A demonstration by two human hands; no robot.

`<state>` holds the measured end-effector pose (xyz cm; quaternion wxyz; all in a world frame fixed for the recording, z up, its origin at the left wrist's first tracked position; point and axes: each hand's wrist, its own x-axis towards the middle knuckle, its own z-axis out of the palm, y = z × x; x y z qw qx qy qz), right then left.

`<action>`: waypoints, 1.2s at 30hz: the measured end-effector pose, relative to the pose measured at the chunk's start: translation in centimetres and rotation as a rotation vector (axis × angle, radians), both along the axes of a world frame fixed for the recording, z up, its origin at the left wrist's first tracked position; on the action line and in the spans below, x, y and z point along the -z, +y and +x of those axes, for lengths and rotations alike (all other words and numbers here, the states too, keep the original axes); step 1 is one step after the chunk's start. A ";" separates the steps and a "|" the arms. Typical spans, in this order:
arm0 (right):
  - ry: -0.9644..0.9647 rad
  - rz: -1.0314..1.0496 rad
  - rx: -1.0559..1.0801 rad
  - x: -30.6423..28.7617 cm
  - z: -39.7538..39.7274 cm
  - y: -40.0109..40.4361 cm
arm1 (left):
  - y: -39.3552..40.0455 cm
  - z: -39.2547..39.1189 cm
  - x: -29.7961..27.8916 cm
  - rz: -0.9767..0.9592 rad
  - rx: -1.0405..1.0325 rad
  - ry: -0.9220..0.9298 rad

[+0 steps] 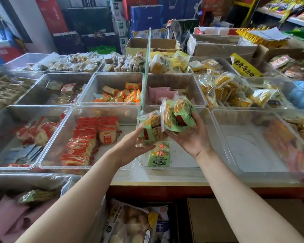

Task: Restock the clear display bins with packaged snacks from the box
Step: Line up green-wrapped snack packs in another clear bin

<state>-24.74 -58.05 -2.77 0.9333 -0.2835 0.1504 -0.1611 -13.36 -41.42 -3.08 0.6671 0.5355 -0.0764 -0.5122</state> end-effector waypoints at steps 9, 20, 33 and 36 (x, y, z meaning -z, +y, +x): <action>-0.036 -0.046 -0.076 -0.3 -0.5 -1.0 | -0.7 -0.5 -1.0 -0.150 0.024 0.111; 0.144 -0.007 0.118 0.2 -2.2 -2.4 | -0.9 0.4 -1.2 0.184 0.081 -1.318; 0.168 -0.180 0.039 -0.5 0.6 1.1 | -2.2 -2.4 -1.8 -0.084 0.014 -0.249; 0.258 -0.219 -0.019 -1.5 1.0 1.5 | -2.4 -2.6 -1.1 -0.083 -0.069 -0.235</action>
